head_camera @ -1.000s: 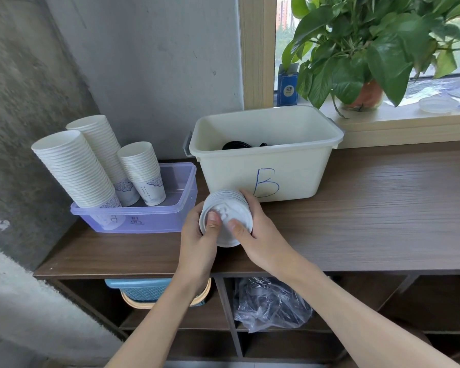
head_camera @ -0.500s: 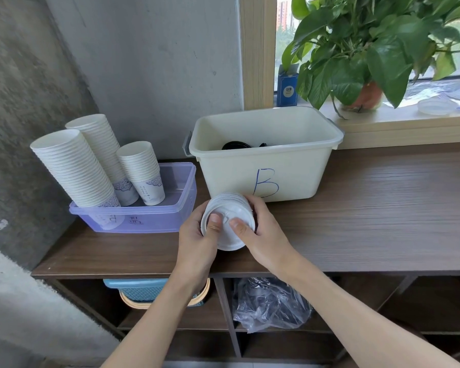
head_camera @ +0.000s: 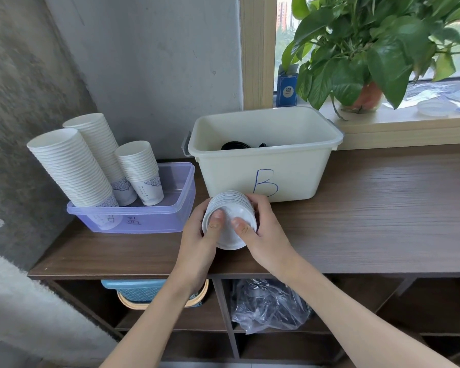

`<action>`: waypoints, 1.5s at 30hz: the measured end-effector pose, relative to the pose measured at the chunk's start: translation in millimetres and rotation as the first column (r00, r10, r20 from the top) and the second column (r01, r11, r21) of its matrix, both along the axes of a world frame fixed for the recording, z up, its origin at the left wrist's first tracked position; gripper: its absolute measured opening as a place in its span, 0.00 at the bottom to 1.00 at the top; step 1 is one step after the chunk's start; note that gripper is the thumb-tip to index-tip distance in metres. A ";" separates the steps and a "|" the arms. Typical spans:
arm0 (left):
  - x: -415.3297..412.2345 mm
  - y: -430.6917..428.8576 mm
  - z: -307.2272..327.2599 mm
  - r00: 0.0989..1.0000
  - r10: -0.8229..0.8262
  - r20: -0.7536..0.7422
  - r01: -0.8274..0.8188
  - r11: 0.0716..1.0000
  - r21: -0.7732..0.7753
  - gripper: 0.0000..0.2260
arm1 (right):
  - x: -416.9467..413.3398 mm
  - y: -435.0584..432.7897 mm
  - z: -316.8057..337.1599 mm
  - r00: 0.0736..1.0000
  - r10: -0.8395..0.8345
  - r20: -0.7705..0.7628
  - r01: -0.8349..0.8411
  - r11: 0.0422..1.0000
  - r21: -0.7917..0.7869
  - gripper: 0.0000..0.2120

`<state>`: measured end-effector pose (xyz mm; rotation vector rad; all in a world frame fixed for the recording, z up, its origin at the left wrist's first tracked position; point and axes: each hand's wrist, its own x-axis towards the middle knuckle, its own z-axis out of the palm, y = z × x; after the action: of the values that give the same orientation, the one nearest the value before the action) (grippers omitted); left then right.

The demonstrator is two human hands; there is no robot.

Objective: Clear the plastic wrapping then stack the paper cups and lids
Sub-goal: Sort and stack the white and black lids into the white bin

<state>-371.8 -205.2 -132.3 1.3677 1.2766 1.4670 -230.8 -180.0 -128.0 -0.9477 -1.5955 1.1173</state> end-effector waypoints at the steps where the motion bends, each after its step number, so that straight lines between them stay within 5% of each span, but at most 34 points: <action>1: 0.2 -0.5 0.7 1.000 -0.016 0.018 0.016 1.000 -0.007 0.26 | -0.1 0.2 0.9 1.000 -0.004 -0.005 0.004 1.000 -0.011 0.18; 10: 2.7 -3.9 8.6 0.997 -0.002 0.079 0.003 1.000 -0.006 0.17 | 1.0 1.5 1.1 0.997 0.032 -0.066 -0.036 0.998 -0.051 0.23; 21: -2.6 -8.8 21.6 0.998 -0.019 0.055 0.023 0.997 -0.075 0.24 | 10.9 -5.4 24.3 0.995 0.100 0.009 -0.099 0.991 -0.089 0.15; 25: -5.1 -2.0 58.7 0.999 -0.044 0.015 0.045 0.999 -0.027 0.24 | 27.3 4.8 59.3 0.981 0.162 0.109 -0.163 0.987 0.002 0.27; 31: -16.4 20.5 126.2 0.999 -0.044 0.013 0.042 0.993 0.112 0.16 | 37.9 42.4 127.9 0.985 0.146 0.097 -0.160 0.973 0.167 0.19; 36: -37.2 51.2 147.0 0.997 -0.007 0.078 0.003 0.999 0.050 0.14 | 39.0 98.8 153.9 0.957 0.066 0.283 -0.139 0.959 0.246 0.11; 45: -52.1 86.8 154.0 0.986 0.107 0.129 -0.105 0.994 -0.019 0.11 | 18.9 172.7 136.8 0.779 0.139 0.611 -0.244 0.966 0.090 0.04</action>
<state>-423.9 -118.5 21.7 1.1919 1.2889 1.5911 -211.9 -7.3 8.8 -1.1128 -2.3138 0.8298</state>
